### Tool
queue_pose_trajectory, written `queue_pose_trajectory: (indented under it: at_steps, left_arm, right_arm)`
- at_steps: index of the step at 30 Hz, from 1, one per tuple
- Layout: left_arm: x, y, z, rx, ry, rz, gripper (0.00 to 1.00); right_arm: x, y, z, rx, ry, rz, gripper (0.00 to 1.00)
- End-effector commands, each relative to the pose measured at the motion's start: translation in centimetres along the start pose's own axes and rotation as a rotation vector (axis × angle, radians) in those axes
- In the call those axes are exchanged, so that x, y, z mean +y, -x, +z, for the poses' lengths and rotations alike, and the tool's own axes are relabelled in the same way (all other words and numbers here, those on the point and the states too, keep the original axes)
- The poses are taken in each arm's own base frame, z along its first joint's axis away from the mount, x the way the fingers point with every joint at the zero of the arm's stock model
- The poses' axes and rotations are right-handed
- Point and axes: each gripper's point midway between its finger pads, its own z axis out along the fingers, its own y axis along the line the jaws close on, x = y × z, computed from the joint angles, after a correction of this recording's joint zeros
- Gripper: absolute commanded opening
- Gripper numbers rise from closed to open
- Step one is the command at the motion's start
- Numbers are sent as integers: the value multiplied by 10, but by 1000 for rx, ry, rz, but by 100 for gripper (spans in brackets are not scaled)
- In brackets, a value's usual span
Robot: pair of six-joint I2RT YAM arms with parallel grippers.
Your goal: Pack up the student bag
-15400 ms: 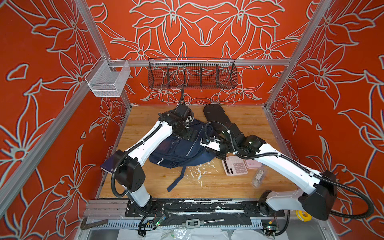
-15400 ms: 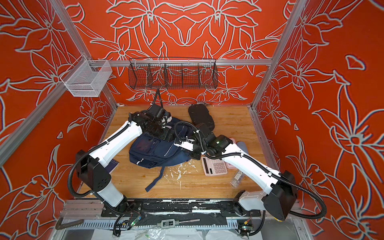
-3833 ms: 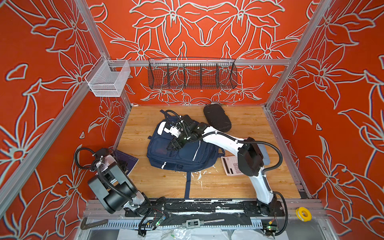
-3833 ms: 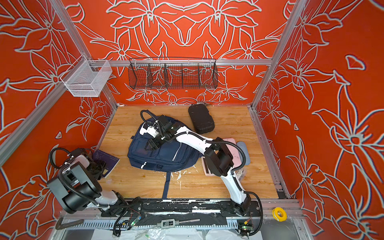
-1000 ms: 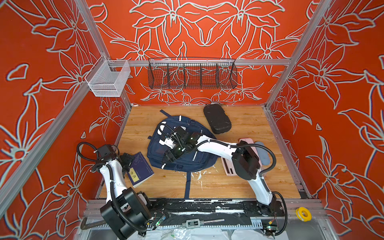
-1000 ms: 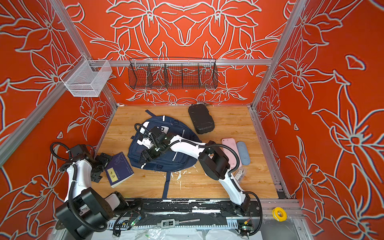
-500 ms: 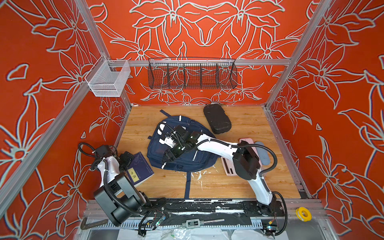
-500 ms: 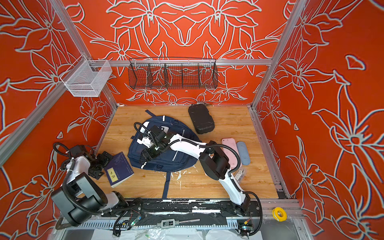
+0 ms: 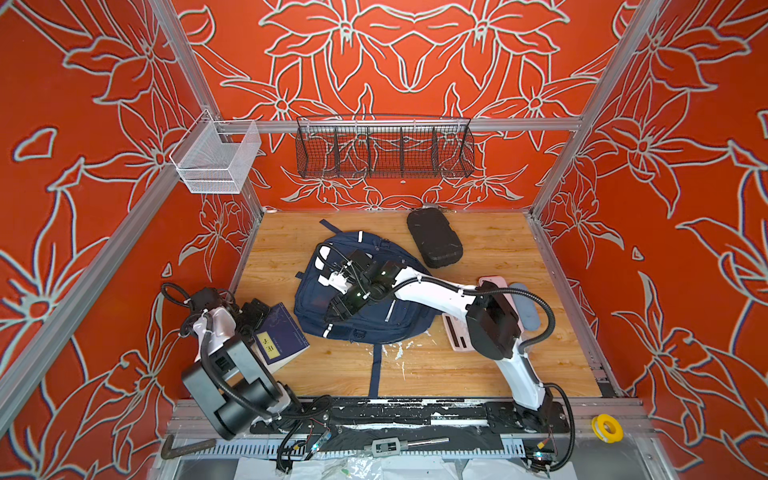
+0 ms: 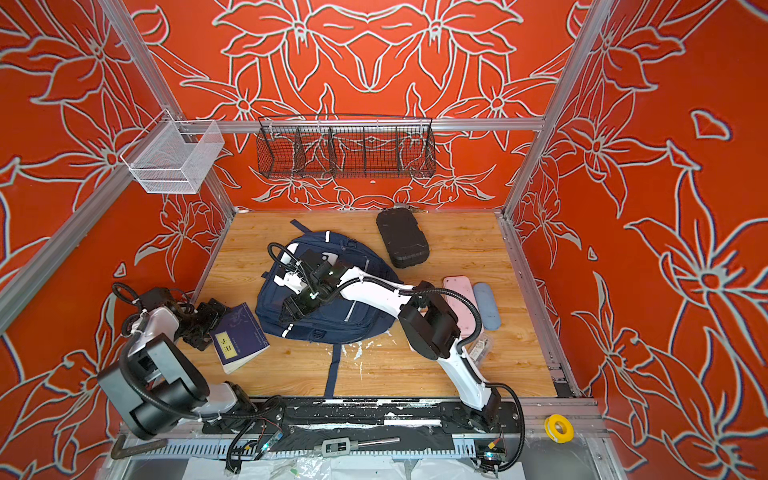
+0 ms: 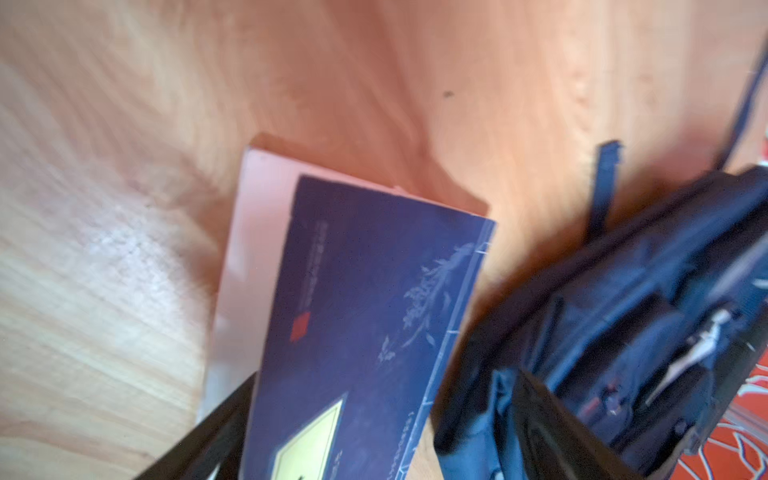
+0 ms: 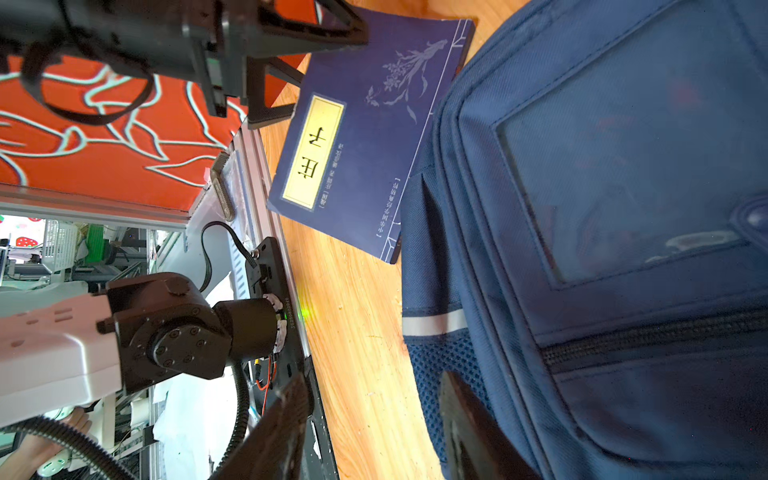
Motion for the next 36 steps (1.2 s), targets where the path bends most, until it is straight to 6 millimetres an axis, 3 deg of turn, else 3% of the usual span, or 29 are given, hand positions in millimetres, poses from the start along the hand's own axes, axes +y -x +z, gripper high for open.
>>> queue_pose_trajectory:
  at_steps: [1, 6, 9, 12, 14, 19, 24, 27, 31, 36]
  left_arm:
    - [-15, 1, -1, -9, -94, 0, 88]
    - [-10, -10, 18, 146, -95, -26, 64]
    - [-8, -13, 23, 200, -83, -42, 39]
    - [-14, -8, 15, 175, -91, -26, 11]
    - [-25, -2, 1, 125, -118, -10, 0]
    - [-77, 9, -68, -61, -251, 85, 0]
    - [-142, -14, -133, -121, -421, 169, 0]
    - [-178, -32, -155, -99, -498, 235, 0]
    - [-222, -49, -188, -153, -643, 310, 0]
    - [-264, -76, -199, -94, -724, 397, 0]
  right_arm:
    - [5, 11, -10, -36, -1, -24, 53]
    - [6, 11, -8, -26, 9, -29, 52]
    - [5, 11, -11, -28, 4, -29, 52]
    - [4, 11, -15, -35, -4, -32, 52]
    - [4, 13, -21, -41, -3, -26, 52]
    - [13, 29, -45, -93, 39, 0, 54]
    - [27, 49, -65, -133, 95, 8, 57]
    - [32, 60, -80, -161, 120, 22, 60]
    - [34, 73, -114, -239, 92, 0, 64]
    - [28, 79, -146, -326, 72, 20, 67]
